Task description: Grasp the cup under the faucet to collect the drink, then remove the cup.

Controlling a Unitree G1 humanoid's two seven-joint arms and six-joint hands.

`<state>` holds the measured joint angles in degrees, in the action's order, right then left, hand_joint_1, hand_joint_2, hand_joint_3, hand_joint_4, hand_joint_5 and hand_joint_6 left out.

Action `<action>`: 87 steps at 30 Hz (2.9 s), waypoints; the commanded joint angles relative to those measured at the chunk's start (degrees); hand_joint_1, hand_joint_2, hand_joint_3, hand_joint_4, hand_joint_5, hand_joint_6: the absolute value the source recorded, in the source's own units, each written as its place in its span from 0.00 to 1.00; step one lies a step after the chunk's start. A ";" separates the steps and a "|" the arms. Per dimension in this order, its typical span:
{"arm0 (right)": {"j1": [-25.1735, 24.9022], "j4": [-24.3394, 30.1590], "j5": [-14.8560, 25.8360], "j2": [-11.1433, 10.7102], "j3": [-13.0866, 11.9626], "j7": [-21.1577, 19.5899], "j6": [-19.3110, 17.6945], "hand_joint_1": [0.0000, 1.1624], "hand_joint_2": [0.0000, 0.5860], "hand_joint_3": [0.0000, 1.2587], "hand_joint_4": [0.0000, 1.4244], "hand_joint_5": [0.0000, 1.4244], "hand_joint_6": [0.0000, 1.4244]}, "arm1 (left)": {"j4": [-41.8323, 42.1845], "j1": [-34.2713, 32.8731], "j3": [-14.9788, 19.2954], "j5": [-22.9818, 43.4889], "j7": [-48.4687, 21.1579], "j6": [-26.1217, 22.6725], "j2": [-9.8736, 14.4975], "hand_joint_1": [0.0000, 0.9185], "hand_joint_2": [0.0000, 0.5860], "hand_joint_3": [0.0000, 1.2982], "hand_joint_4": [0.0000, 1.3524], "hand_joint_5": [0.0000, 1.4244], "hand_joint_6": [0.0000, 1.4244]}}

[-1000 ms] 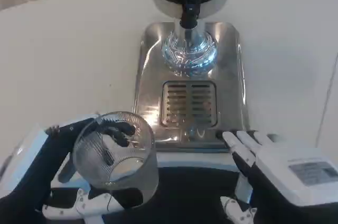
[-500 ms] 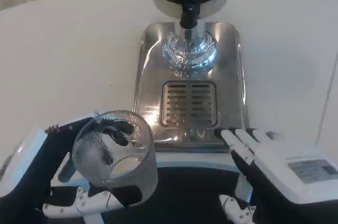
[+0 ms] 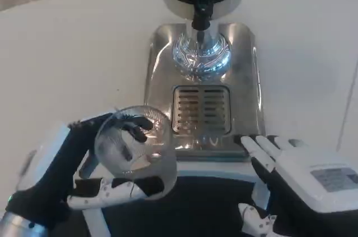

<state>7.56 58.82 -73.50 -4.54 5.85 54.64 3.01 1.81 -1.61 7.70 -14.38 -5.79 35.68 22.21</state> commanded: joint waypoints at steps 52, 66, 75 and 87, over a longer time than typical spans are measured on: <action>1.34 -0.56 0.39 -0.30 -2.67 6.12 2.36 0.12 0.94 0.00 0.00 0.00 0.00 | -59.00 -47.17 -20.84 -18.70 34.16 -2.56 -5.33 0.33 0.05 0.18 0.17 0.34 0.44; 0.18 -2.11 0.49 -0.37 -1.81 5.46 3.17 0.10 0.94 0.00 0.00 0.00 0.00 | -57.88 -47.23 -21.05 -17.24 31.05 -2.89 -3.26 0.18 0.02 0.00 0.00 0.12 0.21; 0.25 -2.90 0.35 0.19 -0.85 4.01 3.26 0.09 0.93 0.00 0.00 0.00 0.00 | -55.33 -44.65 -19.87 -15.00 27.39 0.85 -0.33 0.16 0.02 0.00 0.00 0.09 0.15; -1.48 -3.28 1.61 0.41 -1.17 2.36 4.32 0.09 0.84 0.00 0.00 0.00 0.00 | -52.39 -41.13 -16.98 -12.20 25.09 3.02 4.07 0.03 0.00 0.00 0.00 0.08 0.10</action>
<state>6.73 55.87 -72.70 -4.57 4.91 57.97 6.76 -51.01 -44.60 -10.15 -27.54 20.24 37.17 24.54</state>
